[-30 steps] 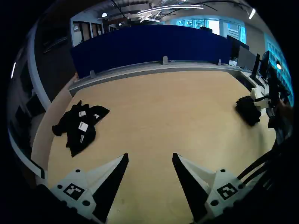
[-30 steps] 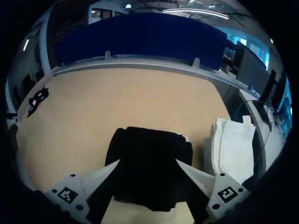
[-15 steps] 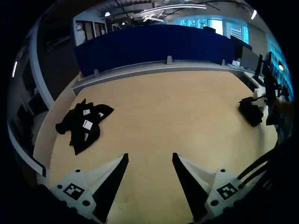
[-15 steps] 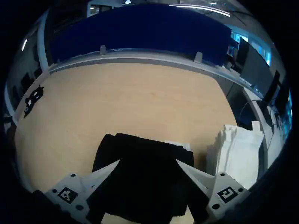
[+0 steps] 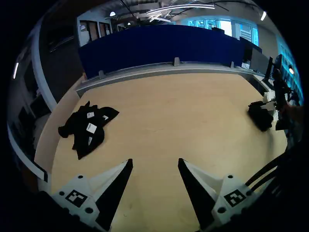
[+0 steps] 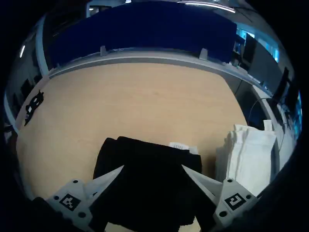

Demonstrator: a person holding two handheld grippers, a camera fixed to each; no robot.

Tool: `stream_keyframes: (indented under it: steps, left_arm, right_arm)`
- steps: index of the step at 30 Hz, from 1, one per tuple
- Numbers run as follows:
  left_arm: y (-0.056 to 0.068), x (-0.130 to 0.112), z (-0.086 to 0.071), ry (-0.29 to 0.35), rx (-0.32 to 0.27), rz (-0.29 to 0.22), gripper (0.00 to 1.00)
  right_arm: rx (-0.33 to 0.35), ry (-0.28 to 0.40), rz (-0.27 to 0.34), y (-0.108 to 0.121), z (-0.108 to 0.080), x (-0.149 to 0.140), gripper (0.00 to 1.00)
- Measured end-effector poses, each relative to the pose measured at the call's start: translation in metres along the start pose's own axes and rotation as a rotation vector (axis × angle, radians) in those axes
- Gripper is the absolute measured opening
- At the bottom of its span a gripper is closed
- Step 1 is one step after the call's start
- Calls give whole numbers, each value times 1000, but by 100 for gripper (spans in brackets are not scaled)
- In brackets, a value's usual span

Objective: Fold towel

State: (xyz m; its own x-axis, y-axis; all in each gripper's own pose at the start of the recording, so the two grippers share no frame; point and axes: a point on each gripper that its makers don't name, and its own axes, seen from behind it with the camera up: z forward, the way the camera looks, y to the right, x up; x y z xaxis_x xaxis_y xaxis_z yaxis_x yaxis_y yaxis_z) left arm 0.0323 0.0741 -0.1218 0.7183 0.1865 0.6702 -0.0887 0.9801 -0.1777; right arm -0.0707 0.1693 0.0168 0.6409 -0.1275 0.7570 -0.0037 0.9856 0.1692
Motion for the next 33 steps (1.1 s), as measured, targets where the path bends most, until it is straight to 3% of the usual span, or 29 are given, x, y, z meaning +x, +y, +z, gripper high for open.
stream_keyframes:
  steps: [14,27,33]
  left_arm:
    - [-5,12,6,38,-17,0,87]
    - [-13,28,13,101,-47,-9,87]
    - [-17,34,14,133,-59,-14,87]
  right_arm:
    - [-7,104,7,-27,-44,21,95]
    - [-59,259,41,-83,-127,26,95]
    - [-79,300,21,-108,-148,25,95]
